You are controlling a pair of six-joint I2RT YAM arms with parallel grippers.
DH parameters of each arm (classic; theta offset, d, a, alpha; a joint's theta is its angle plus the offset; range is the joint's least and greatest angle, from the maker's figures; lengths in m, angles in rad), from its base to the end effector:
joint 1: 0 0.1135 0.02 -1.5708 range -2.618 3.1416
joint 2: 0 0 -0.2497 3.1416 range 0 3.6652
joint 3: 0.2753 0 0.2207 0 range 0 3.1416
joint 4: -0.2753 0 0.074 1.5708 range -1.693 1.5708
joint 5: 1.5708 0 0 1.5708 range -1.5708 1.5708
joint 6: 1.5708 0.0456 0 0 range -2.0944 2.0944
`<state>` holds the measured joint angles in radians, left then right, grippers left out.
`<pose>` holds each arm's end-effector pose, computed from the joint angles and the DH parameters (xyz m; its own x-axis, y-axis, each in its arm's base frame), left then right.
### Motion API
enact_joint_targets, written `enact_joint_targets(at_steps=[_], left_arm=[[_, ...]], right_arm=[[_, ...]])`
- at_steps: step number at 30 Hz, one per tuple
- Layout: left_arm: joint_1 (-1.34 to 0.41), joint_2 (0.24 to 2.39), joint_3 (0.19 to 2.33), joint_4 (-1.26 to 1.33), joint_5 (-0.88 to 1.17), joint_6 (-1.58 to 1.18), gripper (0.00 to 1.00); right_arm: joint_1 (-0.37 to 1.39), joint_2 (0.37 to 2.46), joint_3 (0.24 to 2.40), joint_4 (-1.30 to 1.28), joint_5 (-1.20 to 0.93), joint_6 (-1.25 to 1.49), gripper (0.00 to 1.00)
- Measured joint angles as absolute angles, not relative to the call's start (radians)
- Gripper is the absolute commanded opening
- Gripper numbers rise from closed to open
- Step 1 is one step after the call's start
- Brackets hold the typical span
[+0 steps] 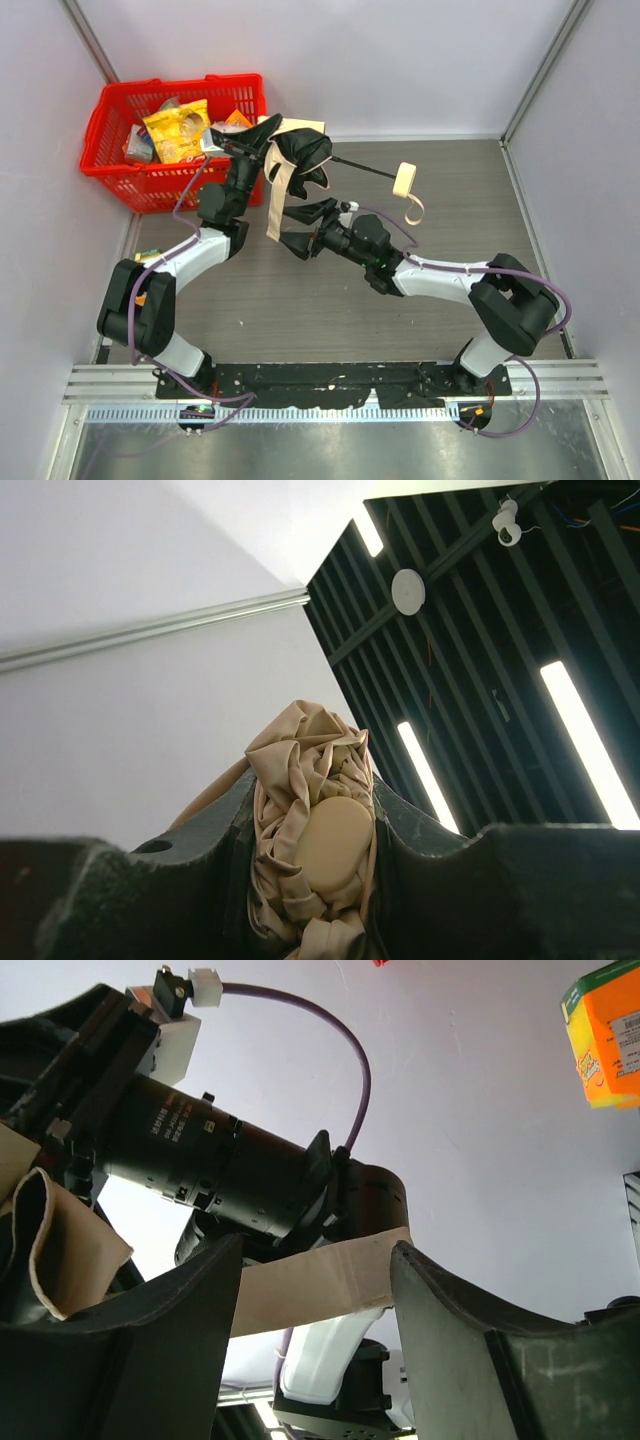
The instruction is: Put away the umbrella
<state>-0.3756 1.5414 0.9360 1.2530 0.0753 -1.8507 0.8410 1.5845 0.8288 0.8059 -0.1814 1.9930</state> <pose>0.2934 -0.1194 0.3636 -0.5602 -0.8093 0.1767 0.4229 -0.4629 -0.7790 0.2191 0.2573 0.2671 -0.7920 0.4604 0.4010 0.3191 -0.2478 0.9147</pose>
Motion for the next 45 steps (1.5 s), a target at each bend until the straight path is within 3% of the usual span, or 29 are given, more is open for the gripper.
enact_joint_targets(at_steps=[14,26,37,41,44,45], left_arm=[[-0.376,1.541,0.936,1.253,0.086,-1.851,0.00],[-0.376,1.541,0.936,1.253,0.100,-1.851,0.00],[-0.378,1.541,0.936,1.253,0.096,-1.866,0.00],[-0.380,1.539,0.928,1.253,0.083,-1.889,0.00],[-0.383,1.534,0.910,1.253,0.071,-1.911,0.00],[-0.385,1.531,0.904,1.253,0.068,-1.916,0.00]], right_arm=[[0.855,1.553,0.702,0.831,-0.155,1.993,0.67],[0.855,1.551,0.778,0.845,-0.151,1.993,0.67],[0.857,1.577,0.814,0.864,-0.126,1.995,0.43],[0.857,1.630,0.835,0.920,-0.110,1.995,0.27],[0.857,1.679,0.855,0.969,-0.097,1.994,0.04],[0.857,1.698,0.863,0.986,-0.094,1.996,0.01]])
